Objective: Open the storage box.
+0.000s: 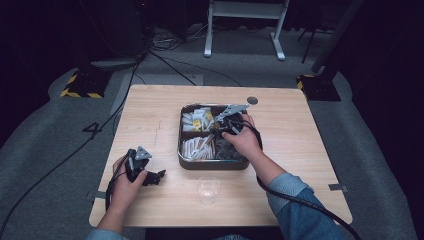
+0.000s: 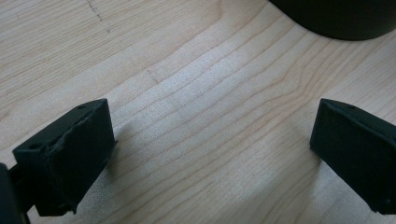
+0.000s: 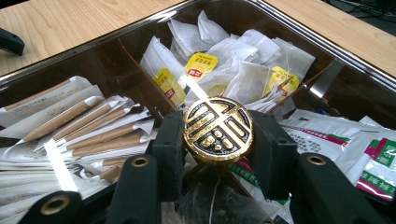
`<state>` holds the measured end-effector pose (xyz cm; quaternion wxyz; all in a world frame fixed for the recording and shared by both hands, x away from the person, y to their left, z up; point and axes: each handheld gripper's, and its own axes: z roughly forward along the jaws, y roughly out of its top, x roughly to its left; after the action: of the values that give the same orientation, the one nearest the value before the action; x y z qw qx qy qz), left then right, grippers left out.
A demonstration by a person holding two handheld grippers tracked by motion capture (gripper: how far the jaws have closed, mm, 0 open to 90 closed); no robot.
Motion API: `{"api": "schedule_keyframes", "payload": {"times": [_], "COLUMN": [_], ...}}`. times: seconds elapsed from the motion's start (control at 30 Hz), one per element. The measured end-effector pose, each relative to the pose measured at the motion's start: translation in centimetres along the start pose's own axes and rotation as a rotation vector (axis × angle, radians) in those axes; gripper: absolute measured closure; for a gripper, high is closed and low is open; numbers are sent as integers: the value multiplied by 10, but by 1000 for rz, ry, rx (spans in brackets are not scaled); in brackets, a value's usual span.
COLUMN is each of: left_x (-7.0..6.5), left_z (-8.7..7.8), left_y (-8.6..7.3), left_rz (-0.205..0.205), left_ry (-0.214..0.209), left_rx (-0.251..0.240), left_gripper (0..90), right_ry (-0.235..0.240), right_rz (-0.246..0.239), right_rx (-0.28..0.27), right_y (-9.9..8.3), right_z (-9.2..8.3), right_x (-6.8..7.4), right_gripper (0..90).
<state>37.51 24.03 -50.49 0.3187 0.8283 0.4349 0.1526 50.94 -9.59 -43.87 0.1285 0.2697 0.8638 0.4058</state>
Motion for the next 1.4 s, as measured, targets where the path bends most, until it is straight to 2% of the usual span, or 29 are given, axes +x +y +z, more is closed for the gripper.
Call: {"api": "schedule_keyframes", "payload": {"times": [0.23, 0.53, 0.8, 1.07, 1.23, 1.4], "left_x": [0, 0, 0, 0, 0, -1], "left_z": [0, 0, 0, 2, 3, 3], "left_y": [0, 0, 0, 2, 3, 3], "left_rz": [-1, -2, 1, 12, 9, 4], "left_ry": [0, 0, 4, -13, -14, -8], "left_rx": [0, -2, 0, 1, -2, -2], "left_gripper": [2, 2, 4, 2, 1, 2], "right_ry": [-3, -13, -23, -50, -84, -114], "right_rz": [-2, 4, 9, 23, 40, 60], "right_rx": [-47, -144, -174, -164, -141, -130], "right_y": [11, 30, 32, 23, 11, 1], "right_z": [-15, -55, -81, -103, -125, -138], "right_x": [-2, -10, -19, -32, -48, -60], "right_gripper": [588, 588, 587, 587, 587, 587]}}
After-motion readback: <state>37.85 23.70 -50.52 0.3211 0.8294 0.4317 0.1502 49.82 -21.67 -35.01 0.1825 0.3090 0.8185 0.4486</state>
